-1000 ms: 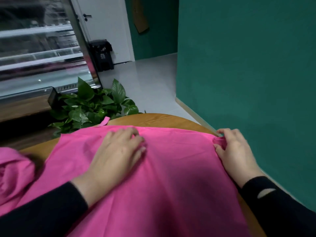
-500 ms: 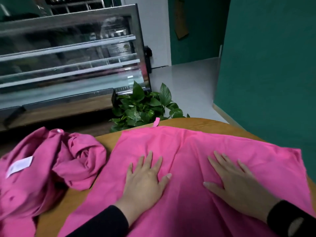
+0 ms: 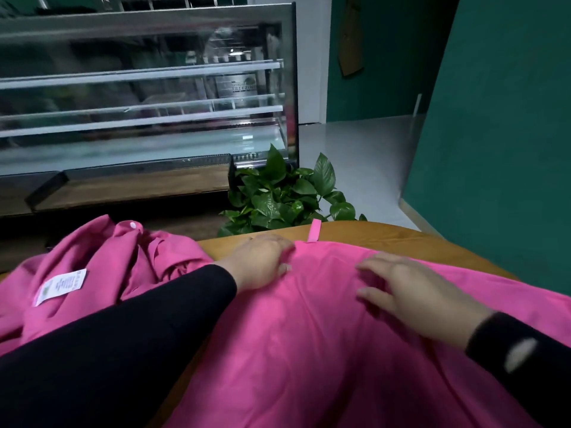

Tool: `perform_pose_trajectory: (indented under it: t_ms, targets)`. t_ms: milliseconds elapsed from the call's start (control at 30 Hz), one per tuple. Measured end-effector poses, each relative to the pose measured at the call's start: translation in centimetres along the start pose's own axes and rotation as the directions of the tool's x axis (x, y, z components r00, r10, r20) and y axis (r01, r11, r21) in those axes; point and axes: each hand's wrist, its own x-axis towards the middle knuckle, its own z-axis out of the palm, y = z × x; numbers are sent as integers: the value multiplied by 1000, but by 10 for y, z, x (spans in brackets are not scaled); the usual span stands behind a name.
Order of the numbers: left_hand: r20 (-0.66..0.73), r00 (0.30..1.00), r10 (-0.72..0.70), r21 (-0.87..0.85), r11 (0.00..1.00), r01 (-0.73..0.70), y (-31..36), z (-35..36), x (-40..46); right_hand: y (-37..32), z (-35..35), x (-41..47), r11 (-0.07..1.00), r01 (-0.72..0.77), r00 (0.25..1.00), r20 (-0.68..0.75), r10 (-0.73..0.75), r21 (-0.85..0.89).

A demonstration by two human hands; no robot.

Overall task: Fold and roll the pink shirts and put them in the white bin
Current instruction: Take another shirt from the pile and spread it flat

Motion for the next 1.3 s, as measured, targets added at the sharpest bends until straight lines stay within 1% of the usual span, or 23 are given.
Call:
perform_pose_trajectory:
  t_ms: [67, 100, 167, 233, 267, 367, 500, 567, 667, 733, 800, 833, 900, 933, 967, 1033, 1067, 1100, 1133, 1167, 1233, 1267, 1300]
  targets:
    - [103, 994, 27, 69, 997, -34, -1, -1, 9, -4, 8, 29, 1000, -9, 997, 72, 8, 26]
    - [133, 991, 35, 68, 997, -45, -1, -1, 13, -4, 12, 41, 999, -32, 991, 127, 29, 19]
    - [152, 986, 64, 46, 996, -72, -1, -4, 15, -1, 16, 58, 997, -64, 975, 210, 73, -49]
    - [172, 980, 95, 13, 995, -99, -5, -6, 16, 3, 17, 69, 986, -67, 968, 230, 100, -150]
    - [197, 975, 104, -36, 994, -99, -7, -7, 17, 4, 17, 72, 982, -74, 964, 242, 115, -171]
    - [265, 958, 110, -162, 984, -68, -10, -14, 16, 6, 12, 77, 983, -96, 938, 316, 142, -156]
    - [310, 945, 108, -186, 981, -51, -13, -27, 16, 14, 5, 77, 994, -88, 934, 343, 104, -63]
    - [324, 942, 84, -154, 988, -35, -19, -38, 18, 17, -2, 77, 996, -90, 951, 295, 90, -12]
    - [213, 976, 38, -60, 998, -26, -27, -53, 28, 27, -4, 79, 989, -125, 980, 165, 111, 81]
    - [172, 985, -15, -38, 999, 22, -31, -46, 35, 35, 3, 78, 987, -150, 977, 160, 140, 54]
    - [193, 978, -76, -13, 997, 81, -33, -28, 40, 44, 14, 75, 985, -174, 971, 167, 172, 1]
    - [193, 976, -101, -9, 995, 104, -35, -19, 42, 48, 20, 74, 982, -187, 972, 146, 186, -9]
    - [139, 982, -130, -8, 991, 133, -38, -7, 46, 56, 31, 75, 979, -202, 977, 68, 201, -2]
    - [89, 988, -127, 30, 992, 125, -39, -4, 48, 58, 36, 75, 979, -206, 978, 22, 206, 0]
    - [20, 990, -136, 121, 984, 133, -38, -3, 47, 59, 41, 74, 978, -210, 978, -23, 210, -3]
    - [-205, 968, -141, 338, 918, 205, -36, -2, 42, 58, 51, 73, 976, -213, 969, -131, 208, -31]
    - [-298, 945, -131, 366, 899, 240, -32, -2, 37, 58, 55, 72, 975, -218, 963, -175, 206, -51]
    - [-363, 926, -101, 330, 916, 229, -23, -4, 31, 58, 57, 71, 972, -227, 956, -207, 209, -65]
    - [-394, 918, -49, 255, 953, 160, -9, -5, 23, 61, 58, 71, 968, -242, 949, -225, 220, -72]
    - [-388, 922, -2, 155, 986, 68, 8, -6, 13, 64, 58, 71, 964, -255, 944, -234, 233, -70]
    - [-315, 948, 43, -31, 998, -56, 45, -1, -13, 68, 58, 72, 961, -270, 936, -248, 248, -61]
    - [-265, 964, 38, -71, 996, -58, 62, 4, -29, 69, 56, 73, 957, -280, 932, -260, 253, -74]
    - [-196, 981, 2, -76, 997, -17, 75, 11, -46, 68, 54, 72, 953, -284, 928, -279, 245, -106]
